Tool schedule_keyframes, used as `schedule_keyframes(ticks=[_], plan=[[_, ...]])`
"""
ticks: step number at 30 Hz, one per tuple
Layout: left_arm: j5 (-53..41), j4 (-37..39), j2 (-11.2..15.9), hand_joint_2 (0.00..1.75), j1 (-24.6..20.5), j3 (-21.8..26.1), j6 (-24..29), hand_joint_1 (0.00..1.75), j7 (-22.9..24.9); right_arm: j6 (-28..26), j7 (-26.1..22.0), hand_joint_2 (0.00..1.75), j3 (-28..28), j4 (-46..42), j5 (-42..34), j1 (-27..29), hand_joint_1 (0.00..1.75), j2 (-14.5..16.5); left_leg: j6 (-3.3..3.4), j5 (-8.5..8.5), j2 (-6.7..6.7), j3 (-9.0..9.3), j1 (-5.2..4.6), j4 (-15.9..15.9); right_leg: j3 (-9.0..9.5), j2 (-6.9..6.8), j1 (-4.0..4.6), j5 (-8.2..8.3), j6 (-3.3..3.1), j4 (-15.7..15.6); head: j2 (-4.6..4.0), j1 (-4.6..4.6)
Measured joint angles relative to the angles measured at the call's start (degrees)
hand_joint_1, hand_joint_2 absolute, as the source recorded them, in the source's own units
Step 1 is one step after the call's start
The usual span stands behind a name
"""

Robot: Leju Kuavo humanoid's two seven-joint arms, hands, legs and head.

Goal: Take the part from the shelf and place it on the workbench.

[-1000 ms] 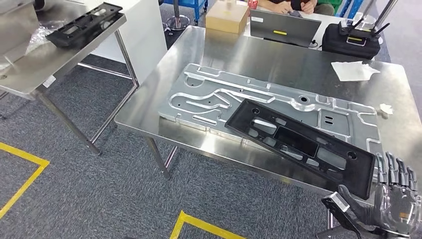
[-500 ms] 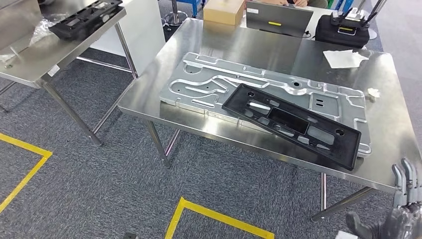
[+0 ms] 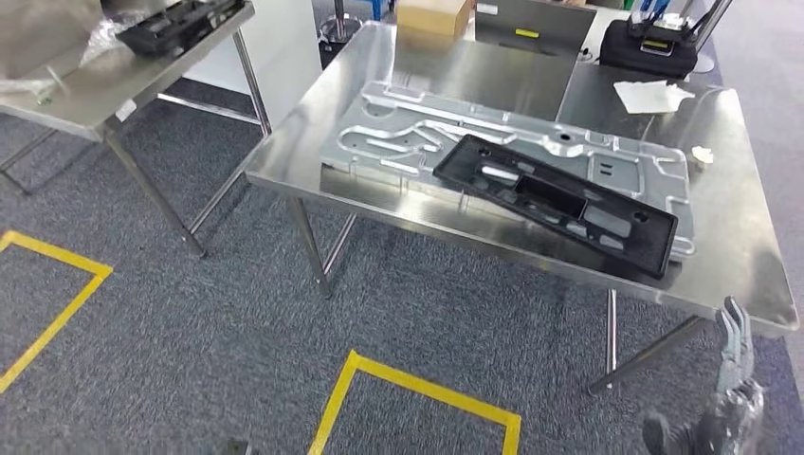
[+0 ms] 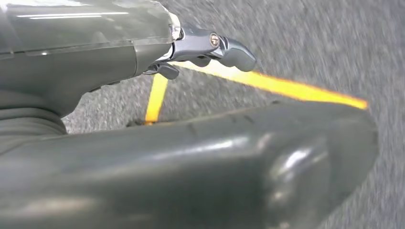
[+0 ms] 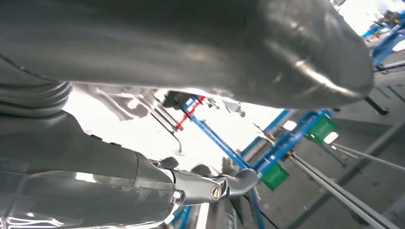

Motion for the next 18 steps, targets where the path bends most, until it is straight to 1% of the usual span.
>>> schedule_keyframes(ticks=[1, 2, 3, 4, 5, 6, 7, 8, 9, 10, 11, 12, 13, 15, 16, 17, 18], plan=[[0.1, 0.0, 0.1, 0.0, 0.1, 0.2, 0.2, 0.0, 0.1, 0.2, 0.1, 0.0, 0.0, 0.9, 0.2, -0.1, 0.0, 0.3, 0.62, 0.67, 0.17, -0.57, -0.04, -0.1, -0.4, 0.05, -0.14, -1.15, 0.22, 0.7, 0.0, 0.01], [0.1, 0.0, 0.2, 0.0, 0.1, 0.5, 0.3, 0.0, 0.1, 0.4, 0.1, 0.0, 0.0, 1.8, 0.4, -0.2, 0.0, 0.5, 1.17, 1.43, 0.34, -1.3, -0.05, -0.2, -1.05, 0.09, -0.26, -3.42, 0.38, 2.5, 0.0, 0.02], [0.2, 0.0, 0.2, 0.0, 0.1, 0.7, 0.4, 0.0, 0.2, 0.4, 0.1, 0.0, 0.0, 2.5, 0.4, -0.3, 0.0, 0.7, 1.56, 2.15, 0.49, -2.12, -0.1, -0.2, -1.92, 0.13, -0.31, -6.65, 0.43, 5.4, 0.0, 0.02], [0.2, 0.0, 0.3, 0.0, 0.1, 0.8, 0.4, 0.0, 0.2, 0.5, 0.1, 0.0, -0.1, 2.9, 0.5, -0.5, 0.0, 0.8, 1.79, 2.83, 0.52, -3.04, -0.24, -0.1, -2.8, 0.14, -0.28, -9.82, 0.5, 9.2, 0.0, 0.02], [0.2, 0.0, 0.4, 0.0, 0.1, 0.9, 0.6, 0.0, 0.3, 0.5, 0.2, 0.0, -0.1, 3.4, 0.8, -0.6, 0.0, 0.9, 1.9, 3.51, 0.56, -3.94, -0.42, 0.0, -3.45, 0.14, -0.26, -11.98, 0.58, 12.9, 0.0, 0.02], [0.2, 0.0, 0.4, 0.0, 0.2, 1.0, 0.9, 0.0, 0.5, 0.7, 0.7, 0.0, -0.1, 4.0, 1.7, -0.7, 0.0, 1.1, 1.94, 4.17, 0.59, -4.88, -0.6, 0.1, -3.54, 0.15, -0.2, -12.67, 0.6, 15.7, 0.0, 0.02], [0.2, 0.0, 0.5, 0.0, 0.2, 1.1, 1.6, 0.0, 1.0, 1.2, 1.6, 0.0, -0.2, 4.8, 2.8, -1.0, 0.0, 1.2, 1.91, 4.77, 0.62, -5.79, -0.77, 0.3, -2.83, 0.15, -0.13, -12.01, 0.52, 16.8, -0.01, 0.02], [0.3, 0.0, 0.5, 0.0, 0.2, 1.3, 2.6, 0.0, 1.8, 1.9, 2.8, 0.0, -0.4, 6.2, 4.2, -1.6, 0.0, 1.4, 1.83, 5.3, 0.63, -6.65, -0.91, 0.5, -1.07, 0.16, 0.0, -10.41, 0.29, 15.8, -0.01, 0.02], [0.5, 0.0, 0.6, 0.0, 0.3, 1.6, 3.8, 0.0, 2.6, 2.7, 4.2, 0.0, -0.8, 8.5, 5.5, -2.5, 0.0, 1.6, 1.73, 5.76, 0.65, -7.43, -1.01, 0.8, 1.69, 0.19, 0.24, -8.79, -0.1, 12.7, -0.01, 0.02], [0.7, 0.0, 0.7, 0.0, 0.3, 1.8, 4.9, 0.0, 3.5, 3.1, 5.1, 0.0, -1.3, 11.6, 6.3, -3.9, 0.0, 1.8, 1.58, 6.17, 0.68, -8.07, -1.11, 1.1, 4.94, 0.2, 0.54, -8.18, -0.66, 8.3, -0.01, 0.02], [0.7, 0.0, 0.8, 0.0, 0.3, 2.1, 5.8, 0.0, 4.2, 3.1, 5.4, 0.0, -2.0, 15.6, 6.8, -5.5, 0.0, 2.0, 1.39, 6.59, 0.73, -8.57, -1.17, 1.3, 7.89, 0.2, 0.8, -8.27, -1.15, 3.9, 0.0, 0.02], [0.7, 0.0, 0.9, 0.0, 0.3, 2.3, 6.6, 0.0, 4.8, 2.7, 5.2, 0.0, -2.9, 20.5, 7.3, -7.5, 0.0, 2.2, 1.13, 7.06, 0.78, -8.93, -1.17, 1.4, 9.85, 0.21, 1.08, -8.8, -1.55, 0.5, 0.0, 0.02], [0.5, 0.0, 1.1, 0.0, 0.3, 2.4, 7.3, 0.0, 5.5, 1.9, 4.7, 0.0, -3.9, 26.3, 7.4, -9.6, 0.0, 2.3, 0.8, 7.56, 0.84, -9.19, -1.08, 1.4, 10.72, 0.18, 1.3, -9.34, -1.87, -1.4, 0.0, 0.01], [-0.1, 0.0, 1.4, 0.0, 0.4, 2.6, 8.9, 0.0, 6.8, 0.3, 3.8, 0.0, -6.2, 40.0, 6.7, -14.2, 0.0, 2.4, 0.08, 8.37, 0.83, -9.55, -0.86, 1.4, 10.46, 0.09, 1.31, -8.62, -2.37, -2.4, 0.0, 0.02], [-0.3, 0.0, 1.6, 0.0, 0.5, 2.7, 9.7, 0.0, 7.5, -0.2, 3.9, 0.0, -7.6, 48.0, 5.9, -16.5, 0.0, 2.4, -0.3, 7.68, 0.68, -9.92, -0.78, 1.9, 10.07, -0.03, 1.18, -7.97, -2.75, -2.6, 0.0, 0.01], [-0.4, 0.0, 1.7, 0.0, 0.6, 2.7, 10.5, 0.0, 8.1, -0.6, 4.5, 0.0, -8.9, 55.5, 5.3, -18.6, 0.0, 2.4, -0.65, 6.02, 0.52, -10.5, -0.72, 3.2, 9.57, -0.19, 0.99, -7.28, -3.06, -2.8, 0.0, 0.02], [-0.5, 0.0, 1.8, 0.0, 0.7, 2.9, 11.2, 0.0, 8.5, -0.7, 5.5, 0.0, -10.1, 62.0, 5.0, -20.1, 0.0, 2.4, -0.96, 3.5, 0.36, -11.32, -0.59, 5.5, 8.95, -0.39, 0.86, -6.66, -3.27, -2.9, 0.0, 0.01]])
